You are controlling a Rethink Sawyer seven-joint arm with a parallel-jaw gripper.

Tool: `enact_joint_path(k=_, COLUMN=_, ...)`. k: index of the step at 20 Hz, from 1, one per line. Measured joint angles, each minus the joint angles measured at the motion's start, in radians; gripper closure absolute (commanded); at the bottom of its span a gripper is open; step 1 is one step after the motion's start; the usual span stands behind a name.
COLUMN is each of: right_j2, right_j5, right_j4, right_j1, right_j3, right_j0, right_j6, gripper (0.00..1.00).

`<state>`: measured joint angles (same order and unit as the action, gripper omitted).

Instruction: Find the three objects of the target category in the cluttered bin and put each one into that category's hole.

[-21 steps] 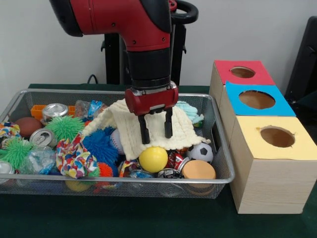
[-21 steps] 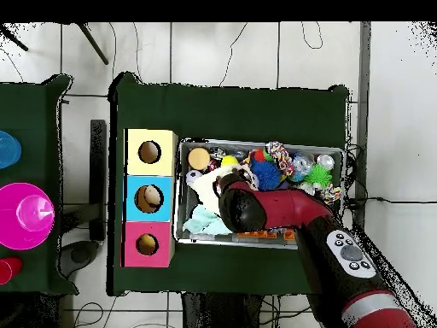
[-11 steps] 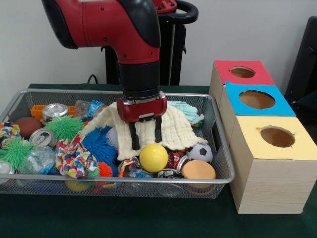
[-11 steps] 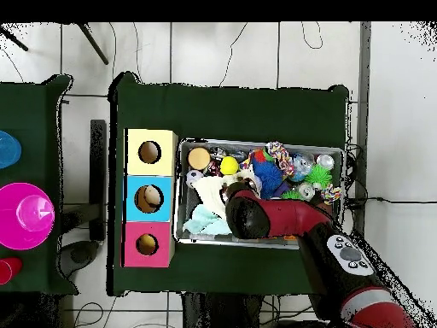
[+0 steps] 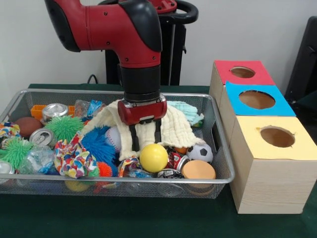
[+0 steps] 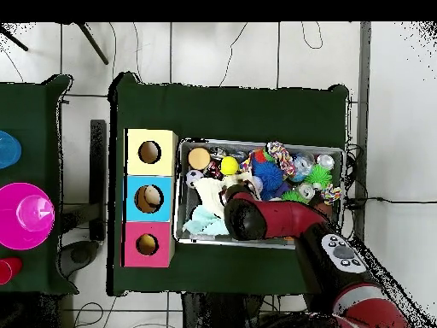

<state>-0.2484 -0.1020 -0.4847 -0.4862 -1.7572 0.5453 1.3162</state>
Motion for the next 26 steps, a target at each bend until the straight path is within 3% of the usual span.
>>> enact_joint_path(k=12, right_j2=0.017, right_j5=-0.088, right_j4=0.0, right_j1=-0.039, right_j3=0.005, right_j0=0.002, right_j6=0.0, gripper=0.0)
enact_joint_path(k=26, right_j2=0.027, right_j5=-0.243, right_j4=-0.021, right_j1=-0.08, right_j3=0.04, right_j0=0.098, right_j6=0.0, gripper=0.0)
